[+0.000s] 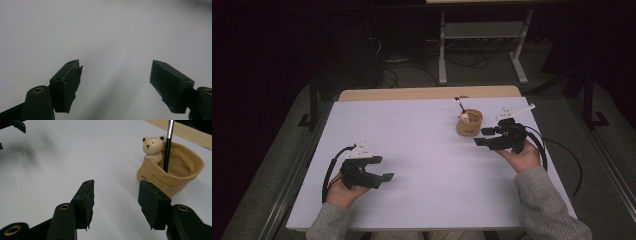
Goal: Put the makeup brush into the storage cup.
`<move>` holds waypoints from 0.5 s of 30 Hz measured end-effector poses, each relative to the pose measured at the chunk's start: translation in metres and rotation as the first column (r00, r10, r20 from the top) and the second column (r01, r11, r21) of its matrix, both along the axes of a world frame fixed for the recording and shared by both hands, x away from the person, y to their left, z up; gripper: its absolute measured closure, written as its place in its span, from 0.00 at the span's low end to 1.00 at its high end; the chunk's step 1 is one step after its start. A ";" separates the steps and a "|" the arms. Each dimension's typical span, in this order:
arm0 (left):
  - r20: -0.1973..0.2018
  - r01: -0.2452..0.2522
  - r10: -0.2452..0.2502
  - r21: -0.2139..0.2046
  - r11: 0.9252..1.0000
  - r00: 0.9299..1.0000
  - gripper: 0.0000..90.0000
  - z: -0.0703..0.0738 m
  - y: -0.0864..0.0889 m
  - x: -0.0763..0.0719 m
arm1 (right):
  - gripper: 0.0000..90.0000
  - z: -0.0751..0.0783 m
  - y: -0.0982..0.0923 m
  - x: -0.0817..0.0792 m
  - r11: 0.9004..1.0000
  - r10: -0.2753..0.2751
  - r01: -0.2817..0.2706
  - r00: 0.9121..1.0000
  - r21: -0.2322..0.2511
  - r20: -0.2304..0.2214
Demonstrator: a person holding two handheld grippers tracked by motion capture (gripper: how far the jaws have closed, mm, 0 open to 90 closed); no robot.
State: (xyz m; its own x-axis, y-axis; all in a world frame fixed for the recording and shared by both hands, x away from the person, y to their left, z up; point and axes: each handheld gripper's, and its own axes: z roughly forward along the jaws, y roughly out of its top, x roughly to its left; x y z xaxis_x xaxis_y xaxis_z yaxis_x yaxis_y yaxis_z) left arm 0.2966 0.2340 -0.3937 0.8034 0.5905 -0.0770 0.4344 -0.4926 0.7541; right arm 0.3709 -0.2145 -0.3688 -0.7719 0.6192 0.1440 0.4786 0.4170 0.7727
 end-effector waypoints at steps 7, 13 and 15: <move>0.010 -0.010 0.010 -0.005 1.000 1.000 0.26 0.001 0.003 0.001 | 0.48 -0.005 0.005 -0.010 1.000 0.025 -0.025 1.000 0.006 0.003; 0.006 -0.013 0.013 -0.005 1.000 1.000 0.26 0.001 0.003 0.000 | 0.47 -0.008 0.006 -0.018 0.999 0.040 -0.040 0.999 0.016 0.000; 0.003 -0.016 0.016 -0.008 1.000 1.000 0.26 0.001 0.002 0.000 | 0.47 -0.008 0.005 -0.021 0.999 0.033 -0.033 0.999 0.021 -0.002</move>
